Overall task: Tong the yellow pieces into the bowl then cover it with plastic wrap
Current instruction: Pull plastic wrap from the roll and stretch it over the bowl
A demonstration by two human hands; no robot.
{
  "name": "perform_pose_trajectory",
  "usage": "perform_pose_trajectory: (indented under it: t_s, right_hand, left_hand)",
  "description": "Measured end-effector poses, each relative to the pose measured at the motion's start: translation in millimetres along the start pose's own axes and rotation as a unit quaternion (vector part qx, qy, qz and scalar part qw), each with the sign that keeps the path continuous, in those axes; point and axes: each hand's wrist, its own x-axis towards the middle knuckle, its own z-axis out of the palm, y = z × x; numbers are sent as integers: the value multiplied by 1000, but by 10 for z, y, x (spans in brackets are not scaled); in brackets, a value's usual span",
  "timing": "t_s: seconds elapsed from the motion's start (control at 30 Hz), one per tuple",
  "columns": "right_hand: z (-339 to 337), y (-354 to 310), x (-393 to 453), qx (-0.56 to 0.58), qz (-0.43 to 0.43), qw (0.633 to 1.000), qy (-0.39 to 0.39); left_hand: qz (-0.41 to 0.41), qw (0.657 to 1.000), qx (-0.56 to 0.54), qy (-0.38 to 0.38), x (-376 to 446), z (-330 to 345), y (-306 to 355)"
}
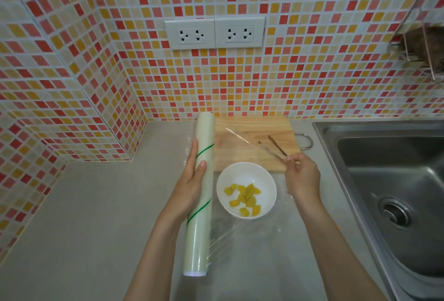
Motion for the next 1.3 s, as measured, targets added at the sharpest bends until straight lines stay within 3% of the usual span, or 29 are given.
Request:
perform_pose_trajectory:
  t_s: [0.33, 0.53, 0.8, 1.07, 1.3]
  right_hand:
    - [163, 301, 169, -130, 36, 990, -44]
    - [257, 473, 212, -161, 51, 984, -50]
    - [366, 690, 158, -141, 42, 986, -73]
    - [418, 730, 93, -73, 19, 994, -83]
    - [437, 718, 21, -57, -13, 994, -91]
  left_hand:
    - [-4, 995, 104, -9, 94, 19, -259]
    - [-20, 985, 170, 31, 179, 98, -504]
    - [-64, 966, 237, 75, 149, 183, -691]
    - [-81, 923, 355, 125, 133, 401, -655]
    - [-104, 905, 394, 125, 151, 436, -644]
